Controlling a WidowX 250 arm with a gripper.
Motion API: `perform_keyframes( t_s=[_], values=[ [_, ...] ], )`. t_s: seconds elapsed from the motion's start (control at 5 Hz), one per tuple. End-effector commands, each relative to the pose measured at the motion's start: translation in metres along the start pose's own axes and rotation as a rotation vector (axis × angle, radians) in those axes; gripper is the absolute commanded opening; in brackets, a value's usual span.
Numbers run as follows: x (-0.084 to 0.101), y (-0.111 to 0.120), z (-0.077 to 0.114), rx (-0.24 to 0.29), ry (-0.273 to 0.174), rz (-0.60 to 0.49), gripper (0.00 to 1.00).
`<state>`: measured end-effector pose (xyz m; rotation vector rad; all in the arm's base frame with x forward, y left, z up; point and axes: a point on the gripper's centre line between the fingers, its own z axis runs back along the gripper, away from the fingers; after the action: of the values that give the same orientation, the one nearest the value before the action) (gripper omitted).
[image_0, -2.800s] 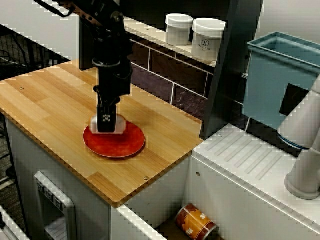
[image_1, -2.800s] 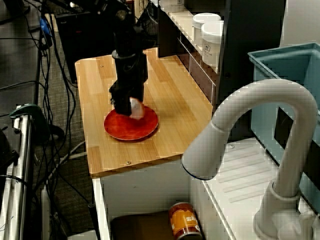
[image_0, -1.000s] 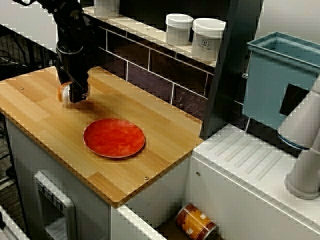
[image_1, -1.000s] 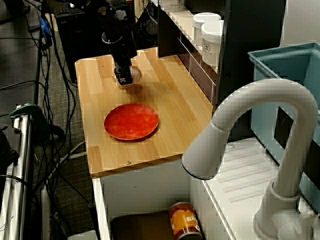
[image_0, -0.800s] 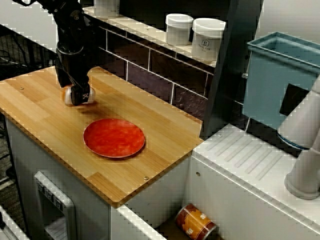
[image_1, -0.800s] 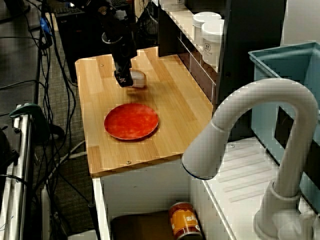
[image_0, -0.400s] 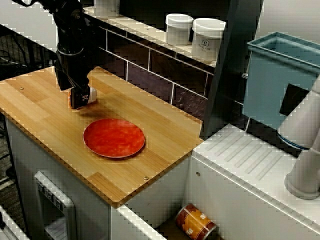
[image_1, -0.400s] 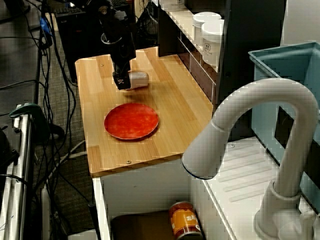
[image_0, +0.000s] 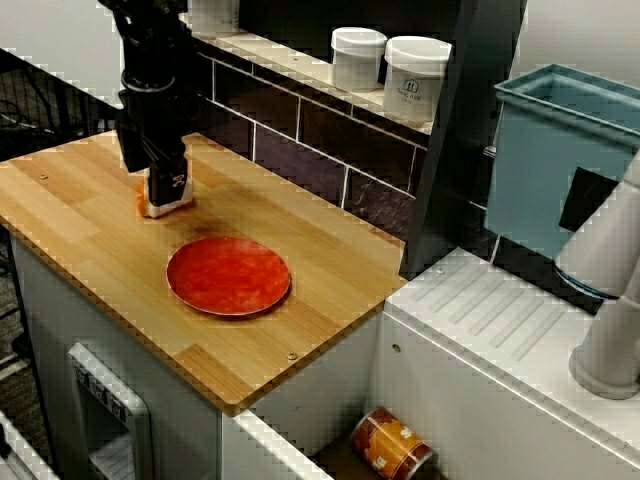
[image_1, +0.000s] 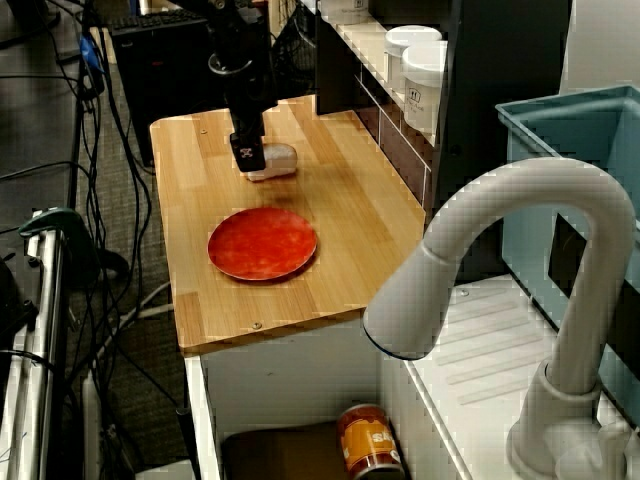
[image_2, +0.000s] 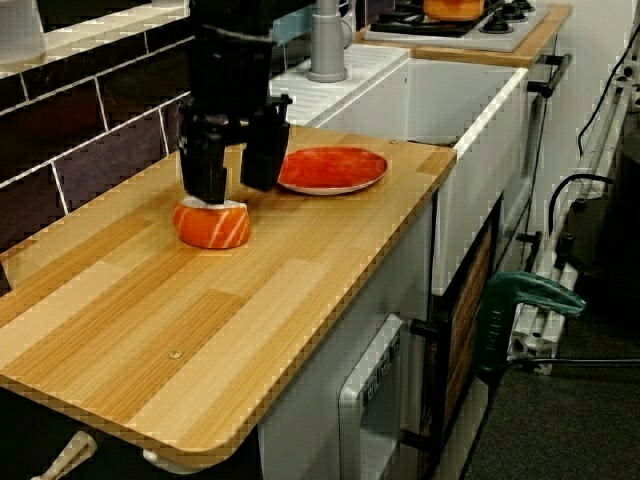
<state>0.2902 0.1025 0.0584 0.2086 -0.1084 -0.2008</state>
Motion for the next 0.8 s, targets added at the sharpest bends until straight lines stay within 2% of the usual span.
perform_keyframes(
  t_s=[0.0, 0.2, 0.6],
  values=[
    [0.017, -0.0172, 0.0314, -0.02, -0.022, 0.006, 1.0],
    [0.0224, -0.0213, 0.0288, -0.017, -0.002, -0.005, 1.0],
    [0.0243, -0.0123, 0.0226, -0.027, 0.003, 0.009, 1.0]
  ],
)
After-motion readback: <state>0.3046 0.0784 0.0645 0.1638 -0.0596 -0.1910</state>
